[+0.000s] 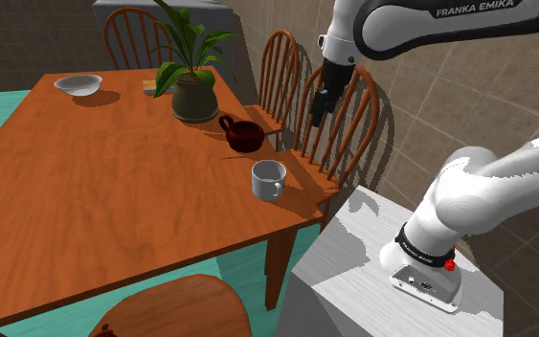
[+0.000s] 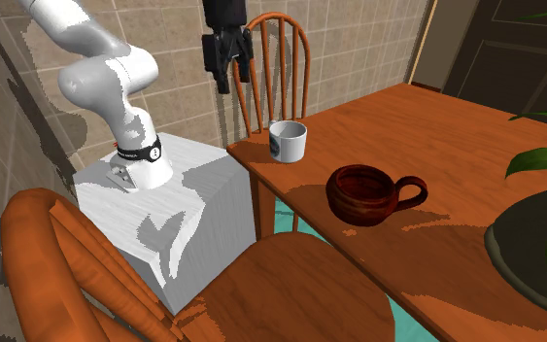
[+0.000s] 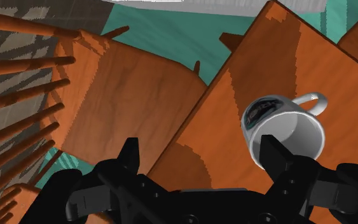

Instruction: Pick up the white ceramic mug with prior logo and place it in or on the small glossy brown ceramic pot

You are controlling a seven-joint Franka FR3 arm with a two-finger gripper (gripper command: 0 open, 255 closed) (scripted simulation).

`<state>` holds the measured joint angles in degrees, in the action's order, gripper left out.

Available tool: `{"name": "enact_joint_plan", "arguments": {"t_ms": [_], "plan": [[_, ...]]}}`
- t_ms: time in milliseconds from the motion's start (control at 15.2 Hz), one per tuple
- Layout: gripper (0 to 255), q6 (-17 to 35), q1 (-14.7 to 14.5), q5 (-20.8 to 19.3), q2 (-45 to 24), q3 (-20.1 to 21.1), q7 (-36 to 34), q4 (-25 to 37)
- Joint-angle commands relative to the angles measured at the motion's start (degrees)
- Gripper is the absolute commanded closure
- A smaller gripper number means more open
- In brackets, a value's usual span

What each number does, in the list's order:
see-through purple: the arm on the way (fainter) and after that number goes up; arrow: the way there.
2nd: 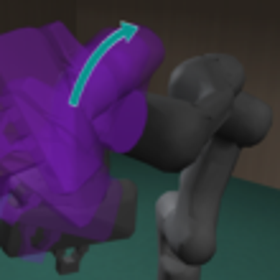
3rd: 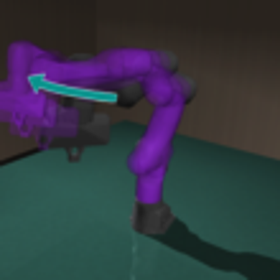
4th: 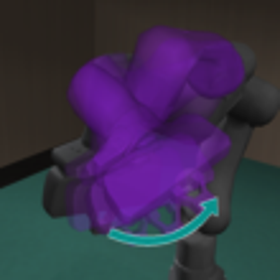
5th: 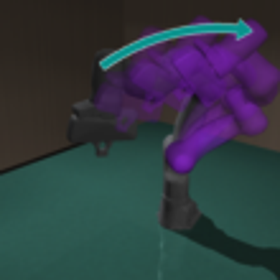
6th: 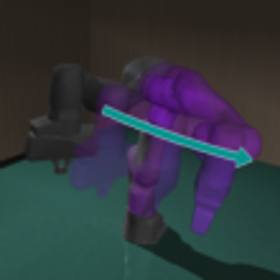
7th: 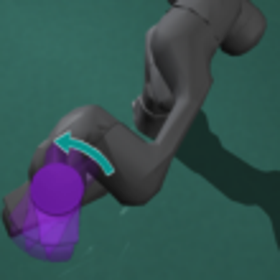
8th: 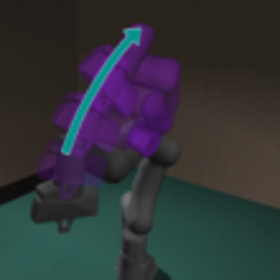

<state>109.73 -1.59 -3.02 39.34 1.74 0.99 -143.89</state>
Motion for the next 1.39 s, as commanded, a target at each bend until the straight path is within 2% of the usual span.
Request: {"name": "enact_joint_plan", "arguments": {"t_ms": [0,726,1320], "plan": [[0,3.9,-0.9,1.2,-2.4,0.3,-0.2,-1.4],[0,25.1,-5.9,8.4,-22.0,1.2,1.6,-2.7],[0,33.0,-6.4,9.4,-28.3,1.6,2.1,-4.3]]}}
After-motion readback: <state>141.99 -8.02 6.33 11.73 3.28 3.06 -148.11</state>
